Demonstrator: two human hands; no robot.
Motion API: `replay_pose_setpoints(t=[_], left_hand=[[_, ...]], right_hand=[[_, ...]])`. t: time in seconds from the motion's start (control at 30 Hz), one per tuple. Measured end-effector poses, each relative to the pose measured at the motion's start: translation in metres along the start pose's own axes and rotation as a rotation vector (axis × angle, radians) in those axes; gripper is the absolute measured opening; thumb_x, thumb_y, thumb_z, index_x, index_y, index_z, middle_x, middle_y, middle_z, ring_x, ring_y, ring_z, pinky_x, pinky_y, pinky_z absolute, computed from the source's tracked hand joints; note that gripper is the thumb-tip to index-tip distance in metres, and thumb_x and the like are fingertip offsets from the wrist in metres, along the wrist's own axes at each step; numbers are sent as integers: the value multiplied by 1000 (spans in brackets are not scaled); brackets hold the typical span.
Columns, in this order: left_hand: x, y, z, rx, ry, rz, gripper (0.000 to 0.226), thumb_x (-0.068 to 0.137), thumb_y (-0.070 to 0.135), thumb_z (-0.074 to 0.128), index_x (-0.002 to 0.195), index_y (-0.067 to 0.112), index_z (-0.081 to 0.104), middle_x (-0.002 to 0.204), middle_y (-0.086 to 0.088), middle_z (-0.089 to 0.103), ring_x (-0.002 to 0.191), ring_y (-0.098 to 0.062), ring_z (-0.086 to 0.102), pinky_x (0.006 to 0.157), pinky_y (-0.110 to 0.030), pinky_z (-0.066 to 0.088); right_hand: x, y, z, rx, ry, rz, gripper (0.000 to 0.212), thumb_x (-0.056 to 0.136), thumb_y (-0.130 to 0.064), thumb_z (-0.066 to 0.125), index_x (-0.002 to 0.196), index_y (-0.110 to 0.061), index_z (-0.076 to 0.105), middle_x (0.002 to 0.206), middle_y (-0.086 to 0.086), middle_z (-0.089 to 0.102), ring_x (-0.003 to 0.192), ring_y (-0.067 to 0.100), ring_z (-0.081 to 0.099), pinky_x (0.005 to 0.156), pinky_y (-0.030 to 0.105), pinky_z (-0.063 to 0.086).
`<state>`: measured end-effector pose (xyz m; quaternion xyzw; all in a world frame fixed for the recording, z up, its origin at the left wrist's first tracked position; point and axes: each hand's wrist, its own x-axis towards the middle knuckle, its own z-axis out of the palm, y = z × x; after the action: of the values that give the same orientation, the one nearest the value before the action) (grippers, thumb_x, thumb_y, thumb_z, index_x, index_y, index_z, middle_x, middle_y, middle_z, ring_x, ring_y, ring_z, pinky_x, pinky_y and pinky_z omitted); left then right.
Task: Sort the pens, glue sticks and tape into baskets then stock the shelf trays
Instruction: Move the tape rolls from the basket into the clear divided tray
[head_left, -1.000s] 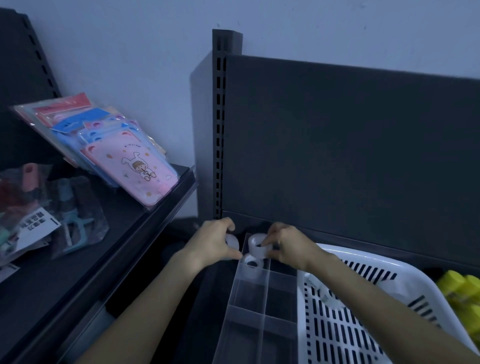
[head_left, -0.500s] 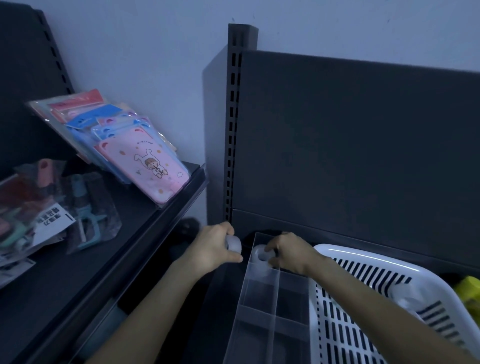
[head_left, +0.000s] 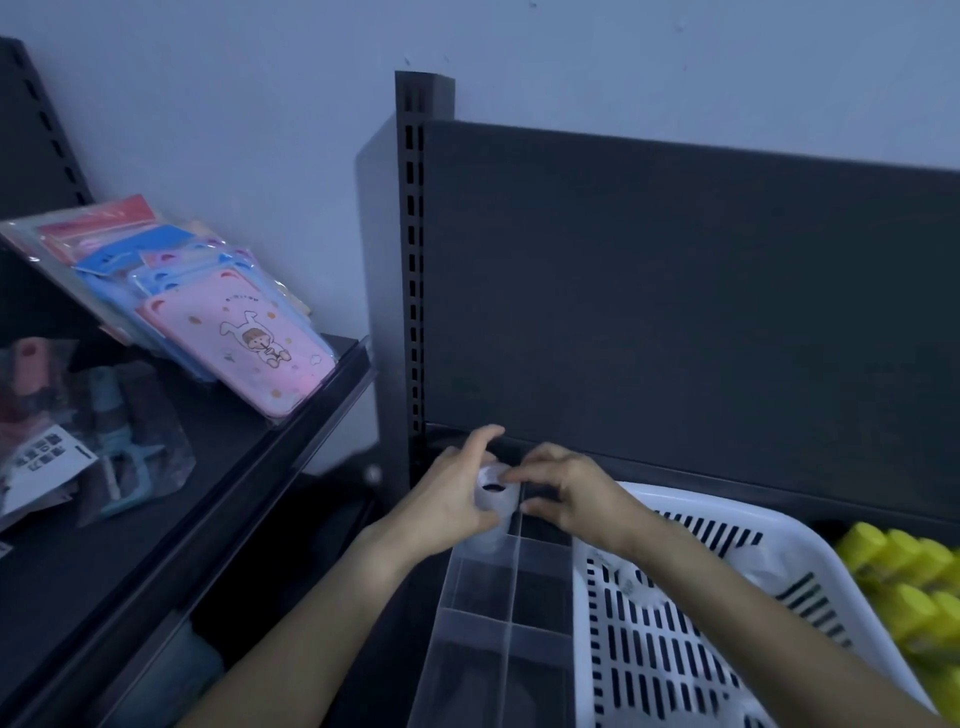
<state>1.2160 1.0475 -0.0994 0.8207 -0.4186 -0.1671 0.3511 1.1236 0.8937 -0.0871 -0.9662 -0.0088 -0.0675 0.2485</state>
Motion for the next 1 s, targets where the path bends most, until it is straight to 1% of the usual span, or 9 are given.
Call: replay_pose_setpoints(t=[0.17,0.23,0.27,0.37,0.5,0.73,0.83,0.9,1.0], left_hand=[[-4,0,-1,-15,-1,-104,74,74,21,76,136,23,35,130,-1,47,115,-12,48,95,-24,42],[-9,-9,-3,153,-101,-250,35,74,28,75,99,18,52,103,-4,56,93,-17,56,85,-31,49],[-14,-12,-1,200,-167,-331,26,76,25,73,80,17,48,87,-5,57,81,-20,59,75,-32,52],[-23,-18,9,133,-210,-405,26,82,0,57,61,11,46,58,-7,55,59,-27,64,57,-32,54],[-27,-21,2,165,-111,-394,31,80,-10,45,55,8,47,52,-5,51,51,-21,58,54,-30,53],[-28,-39,-8,165,-103,-453,20,82,-9,48,67,4,53,58,-9,57,71,-35,70,60,-35,57],[-27,-40,-7,117,-105,-458,25,80,-6,53,60,7,48,55,-7,56,54,-26,63,58,-33,57],[-27,-42,-7,111,-112,-455,25,80,-5,56,60,8,48,55,-6,56,54,-25,62,59,-33,56],[-26,-45,-7,153,-118,-441,17,80,0,61,66,5,53,61,-10,60,59,-26,64,62,-33,56]], right_hand=[[-5,7,3,-84,-46,83,30,88,-19,62,118,-18,63,112,2,54,101,20,56,93,28,44],[-7,12,-2,-134,-8,141,32,88,-21,62,120,-19,63,113,5,57,101,21,58,93,28,45],[-7,15,-4,-164,-1,169,32,88,-21,62,121,-20,63,114,5,57,101,20,59,92,26,44],[-5,21,-5,-230,-29,225,31,88,-18,60,119,-19,64,119,5,56,104,20,58,89,22,42],[1,23,5,-281,-93,285,32,88,-17,58,119,-16,64,128,6,54,112,22,55,92,23,41],[24,7,22,-367,-214,307,30,84,-14,60,113,-14,66,123,7,51,109,29,56,90,31,45],[31,8,28,-353,-258,349,24,80,-11,64,104,-7,69,117,9,56,102,30,59,88,36,50],[33,11,31,-367,-292,368,20,79,-10,62,96,-5,70,109,11,62,96,29,61,83,35,52],[34,11,36,-426,-330,391,18,81,-13,58,65,-6,59,82,11,60,75,28,54,66,27,43]])
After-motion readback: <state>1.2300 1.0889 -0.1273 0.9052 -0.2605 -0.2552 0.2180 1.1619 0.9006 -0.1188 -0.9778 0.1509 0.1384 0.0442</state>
